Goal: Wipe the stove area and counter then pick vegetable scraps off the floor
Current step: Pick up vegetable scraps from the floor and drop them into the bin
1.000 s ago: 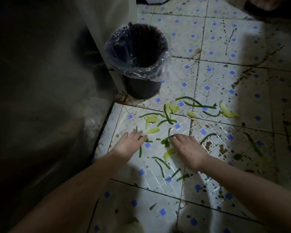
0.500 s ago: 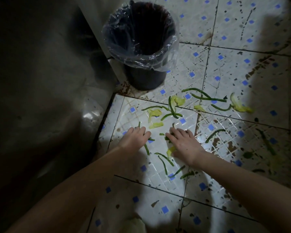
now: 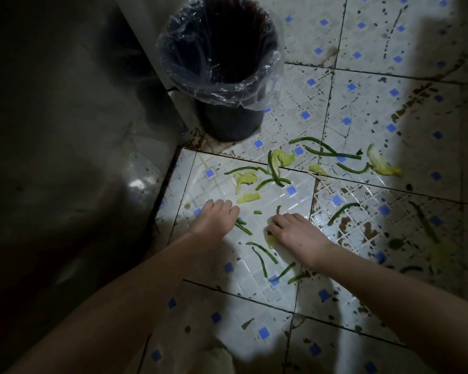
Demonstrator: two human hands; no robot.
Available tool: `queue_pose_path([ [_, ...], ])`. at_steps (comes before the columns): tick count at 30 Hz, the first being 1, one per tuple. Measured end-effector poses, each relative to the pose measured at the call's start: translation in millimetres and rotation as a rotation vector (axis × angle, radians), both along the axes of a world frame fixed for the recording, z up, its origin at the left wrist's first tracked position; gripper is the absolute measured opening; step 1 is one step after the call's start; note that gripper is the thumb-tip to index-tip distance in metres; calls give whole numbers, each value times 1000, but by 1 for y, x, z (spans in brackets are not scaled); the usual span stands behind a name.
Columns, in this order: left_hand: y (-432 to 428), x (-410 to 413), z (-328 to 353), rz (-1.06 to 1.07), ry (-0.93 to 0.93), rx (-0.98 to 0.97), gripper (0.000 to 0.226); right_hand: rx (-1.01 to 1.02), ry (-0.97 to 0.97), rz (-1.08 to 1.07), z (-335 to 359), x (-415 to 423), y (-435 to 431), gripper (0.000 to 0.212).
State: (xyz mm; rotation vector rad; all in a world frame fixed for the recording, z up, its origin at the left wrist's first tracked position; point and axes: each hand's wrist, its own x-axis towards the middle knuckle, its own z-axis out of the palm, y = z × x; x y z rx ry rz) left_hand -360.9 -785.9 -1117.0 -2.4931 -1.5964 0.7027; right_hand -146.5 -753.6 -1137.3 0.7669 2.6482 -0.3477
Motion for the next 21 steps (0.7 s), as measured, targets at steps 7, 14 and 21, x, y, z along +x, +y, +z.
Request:
queue_pose_path([
  [7, 2, -1, -3, 13, 1, 28, 25, -81, -25, -3, 5, 2, -2, 51],
  [14, 4, 3, -11, 3, 3, -13, 29, -116, -26, -49, 9, -3, -3, 49],
  [21, -5, 4, -7, -57, -12, 31, 31, -48, -36, -49, 12, -2, -3, 52],
])
